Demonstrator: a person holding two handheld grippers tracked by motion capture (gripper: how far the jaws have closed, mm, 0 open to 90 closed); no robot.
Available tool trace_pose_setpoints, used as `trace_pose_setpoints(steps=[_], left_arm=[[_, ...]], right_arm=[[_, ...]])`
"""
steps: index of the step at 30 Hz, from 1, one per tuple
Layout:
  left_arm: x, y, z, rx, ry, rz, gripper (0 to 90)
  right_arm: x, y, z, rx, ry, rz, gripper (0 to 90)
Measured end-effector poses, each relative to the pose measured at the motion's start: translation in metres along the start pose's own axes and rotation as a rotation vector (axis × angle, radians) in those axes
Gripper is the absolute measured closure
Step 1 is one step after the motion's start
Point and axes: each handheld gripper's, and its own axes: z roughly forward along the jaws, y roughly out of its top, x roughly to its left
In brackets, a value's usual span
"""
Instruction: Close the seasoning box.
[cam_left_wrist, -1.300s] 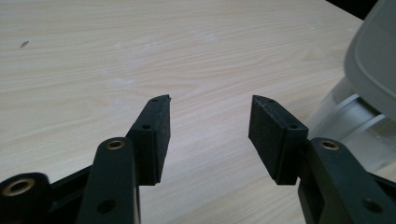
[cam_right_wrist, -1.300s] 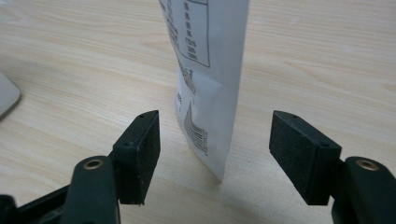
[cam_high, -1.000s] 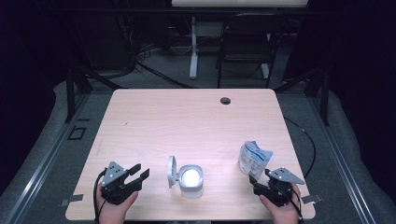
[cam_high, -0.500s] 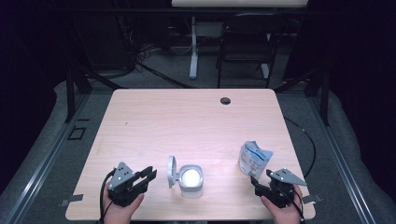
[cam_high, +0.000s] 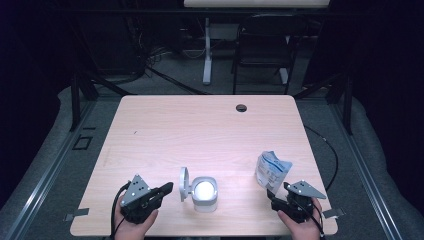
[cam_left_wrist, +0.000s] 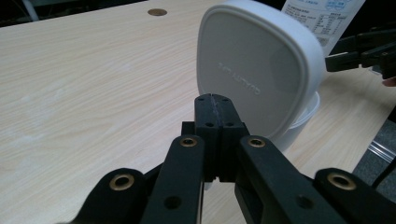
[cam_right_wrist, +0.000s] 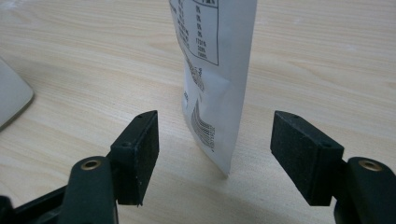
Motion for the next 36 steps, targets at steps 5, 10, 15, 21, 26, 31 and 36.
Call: trace_pose_setpoints(steps=[5, 10, 15, 21, 26, 31, 36], left_arm=[[-0.006, 0.004, 0.000, -0.005, -0.014, 0.015, 90.0], [-0.012, 0.008, 0.003, -0.006, -0.029, 0.032, 90.0], [-0.015, 0.010, 0.007, -0.003, -0.049, 0.031, 90.0], [-0.020, 0.013, 0.011, -0.007, -0.063, 0.037, 90.0], [-0.023, 0.014, 0.014, -0.006, -0.079, 0.040, 90.0], [-0.030, 0.013, 0.020, 0.015, -0.107, 0.069, 90.0], [-0.029, 0.013, 0.019, 0.011, -0.105, 0.067, 90.0]], right_arm=[[0.000, 0.000, 0.000, 0.000, 0.000, 0.002, 32.4], [0.000, 0.000, 0.000, -0.002, 0.000, 0.004, 32.4], [0.000, 0.000, 0.000, -0.007, 0.002, 0.009, 32.4], [0.000, -0.001, 0.001, -0.004, 0.003, 0.012, 32.4], [0.000, -0.001, 0.001, -0.005, 0.003, 0.016, 32.4], [0.000, -0.001, 0.002, 0.003, 0.004, 0.012, 32.4], [0.000, -0.002, 0.003, 0.006, 0.009, 0.011, 32.4]])
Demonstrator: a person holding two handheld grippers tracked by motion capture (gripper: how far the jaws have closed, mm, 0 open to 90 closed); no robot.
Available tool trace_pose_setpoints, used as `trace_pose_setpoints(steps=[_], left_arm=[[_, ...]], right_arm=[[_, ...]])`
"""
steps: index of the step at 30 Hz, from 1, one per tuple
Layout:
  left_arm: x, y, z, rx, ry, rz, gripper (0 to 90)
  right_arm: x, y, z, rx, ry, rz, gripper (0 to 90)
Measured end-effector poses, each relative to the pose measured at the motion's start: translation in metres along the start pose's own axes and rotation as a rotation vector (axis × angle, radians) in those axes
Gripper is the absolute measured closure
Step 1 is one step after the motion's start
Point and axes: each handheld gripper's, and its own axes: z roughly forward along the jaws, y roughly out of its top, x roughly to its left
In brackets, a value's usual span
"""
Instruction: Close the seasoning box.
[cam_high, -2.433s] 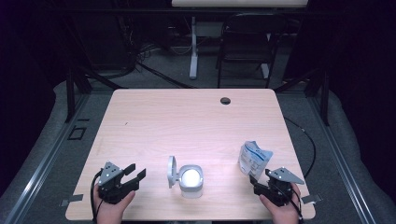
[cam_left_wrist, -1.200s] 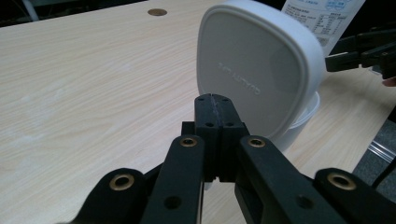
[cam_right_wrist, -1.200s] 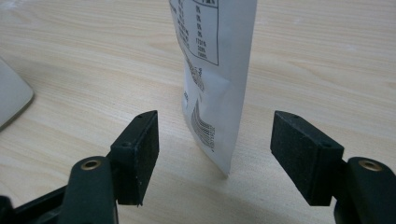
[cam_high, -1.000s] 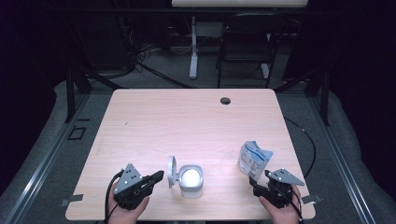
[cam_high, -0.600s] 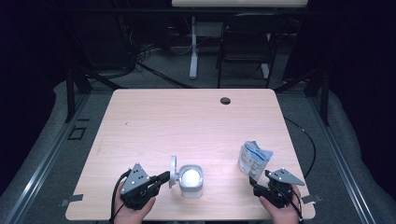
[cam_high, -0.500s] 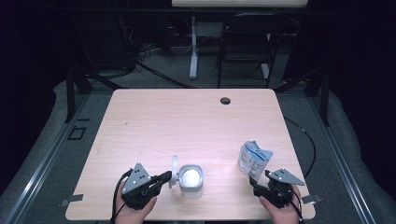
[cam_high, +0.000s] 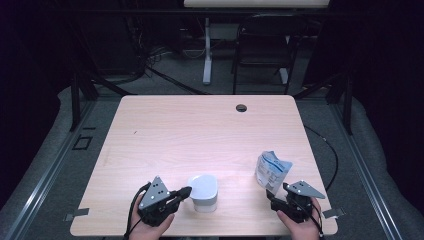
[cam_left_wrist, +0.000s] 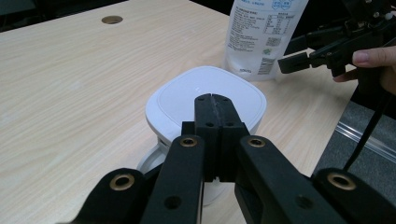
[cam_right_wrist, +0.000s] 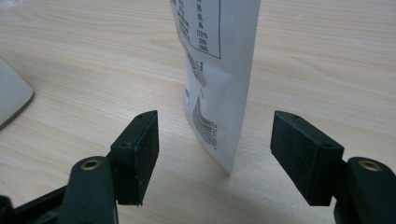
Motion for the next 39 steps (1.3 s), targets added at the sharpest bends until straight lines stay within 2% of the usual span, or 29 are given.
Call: trace_pose_setpoints(steps=[11, 18, 27, 34, 39], left_arm=[[0.003, 0.002, -0.008, -0.011, 0.002, -0.009, 90.0], [0.010, 0.003, -0.019, -0.030, 0.025, -0.030, 90.0], [0.033, -0.003, -0.037, -0.055, 0.078, -0.083, 90.0], [0.054, -0.017, -0.046, -0.050, 0.138, -0.147, 90.0], [0.066, -0.025, -0.052, -0.052, 0.177, -0.177, 90.0]], right_arm=[[0.000, 0.001, -0.002, -0.014, -0.001, 0.009, 32.4], [-0.001, 0.002, -0.004, -0.012, -0.002, 0.000, 32.4], [-0.001, 0.003, -0.005, -0.018, 0.002, -0.001, 32.4], [0.000, 0.003, -0.006, -0.016, -0.005, -0.013, 32.4], [0.000, 0.004, -0.007, -0.016, -0.006, -0.015, 32.4]])
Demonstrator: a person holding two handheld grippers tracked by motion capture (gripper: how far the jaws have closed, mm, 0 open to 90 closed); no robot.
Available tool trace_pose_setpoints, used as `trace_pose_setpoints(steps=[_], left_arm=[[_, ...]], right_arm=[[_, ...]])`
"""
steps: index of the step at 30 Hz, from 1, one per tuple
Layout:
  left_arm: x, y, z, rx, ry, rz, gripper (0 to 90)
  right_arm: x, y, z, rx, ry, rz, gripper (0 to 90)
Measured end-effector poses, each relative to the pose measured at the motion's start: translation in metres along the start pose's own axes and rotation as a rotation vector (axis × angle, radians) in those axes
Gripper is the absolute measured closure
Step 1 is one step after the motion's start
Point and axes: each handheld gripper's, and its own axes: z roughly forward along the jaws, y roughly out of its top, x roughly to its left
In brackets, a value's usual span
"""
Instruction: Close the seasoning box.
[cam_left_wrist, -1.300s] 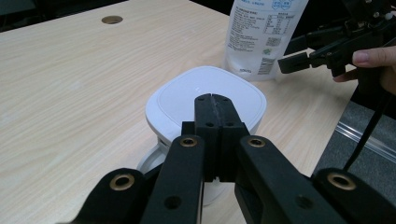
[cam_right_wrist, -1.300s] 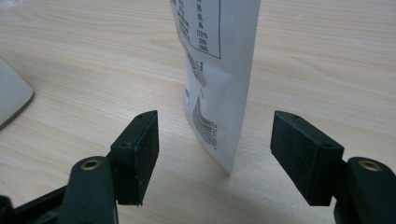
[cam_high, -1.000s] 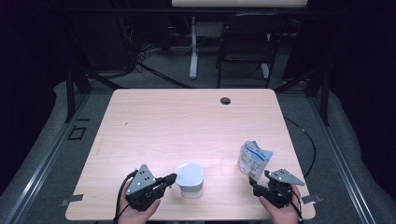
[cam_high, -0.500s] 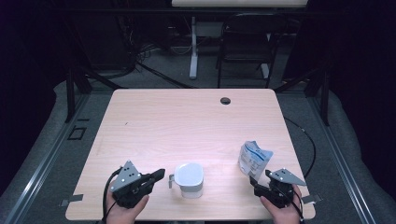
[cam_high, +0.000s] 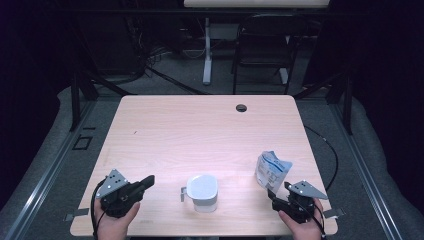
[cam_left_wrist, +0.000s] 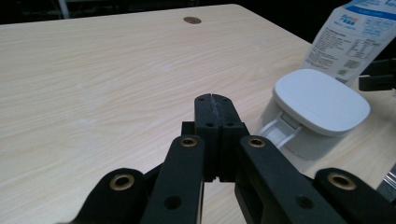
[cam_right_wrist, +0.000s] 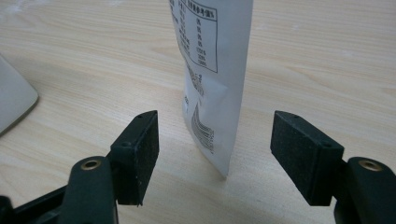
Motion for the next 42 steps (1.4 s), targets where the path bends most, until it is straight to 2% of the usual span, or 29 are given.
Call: trace_pose_setpoints(steps=[13, 19, 25, 28, 42], left_arm=[[0.025, -0.018, 0.000, 0.027, 0.054, -0.054, 90.0], [0.039, -0.031, 0.004, 0.063, 0.089, -0.091, 90.0], [0.053, -0.046, 0.006, 0.108, 0.151, -0.105, 88.5], [0.060, -0.053, 0.007, 0.125, 0.168, -0.123, 88.4], [0.076, -0.065, 0.004, 0.131, 0.242, -0.176, 83.1]], right_arm=[[0.002, 0.000, 0.000, 0.001, 0.004, -0.021, 32.4], [0.001, -0.001, 0.001, 0.007, 0.006, -0.021, 32.4], [0.002, -0.003, 0.005, 0.015, 0.006, -0.025, 32.4], [0.003, -0.004, 0.006, 0.023, 0.005, -0.033, 32.3], [0.004, -0.005, 0.007, 0.025, -0.001, -0.040, 32.4]])
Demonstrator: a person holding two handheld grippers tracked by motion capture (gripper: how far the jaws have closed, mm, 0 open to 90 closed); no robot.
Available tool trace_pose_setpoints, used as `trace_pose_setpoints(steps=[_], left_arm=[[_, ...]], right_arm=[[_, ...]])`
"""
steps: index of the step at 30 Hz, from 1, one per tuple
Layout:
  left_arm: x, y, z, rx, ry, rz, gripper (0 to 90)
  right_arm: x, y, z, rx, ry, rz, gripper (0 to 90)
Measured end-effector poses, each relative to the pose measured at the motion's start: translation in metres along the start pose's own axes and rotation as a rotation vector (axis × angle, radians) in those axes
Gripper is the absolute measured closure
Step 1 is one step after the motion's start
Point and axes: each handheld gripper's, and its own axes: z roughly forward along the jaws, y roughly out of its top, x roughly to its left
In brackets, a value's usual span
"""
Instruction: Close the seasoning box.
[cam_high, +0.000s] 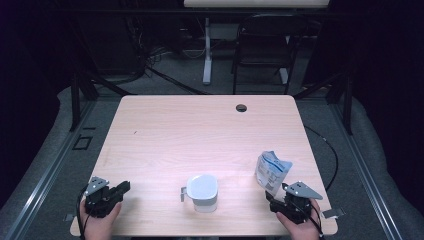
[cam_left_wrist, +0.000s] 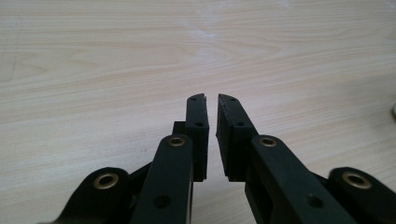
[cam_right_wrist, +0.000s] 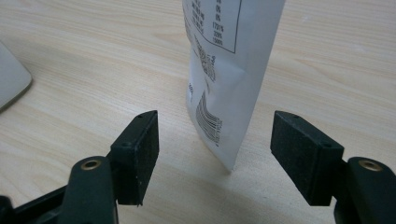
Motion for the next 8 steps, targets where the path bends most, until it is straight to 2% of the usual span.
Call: trace_pose_setpoints(steps=[8], left_arm=[[0.0051, -0.0017, -0.0002, -0.012, 0.036, -0.037, 70.4]], right_arm=[[-0.0011, -0.0011, 0.0004, 0.006, 0.002, -0.008, 32.4]])
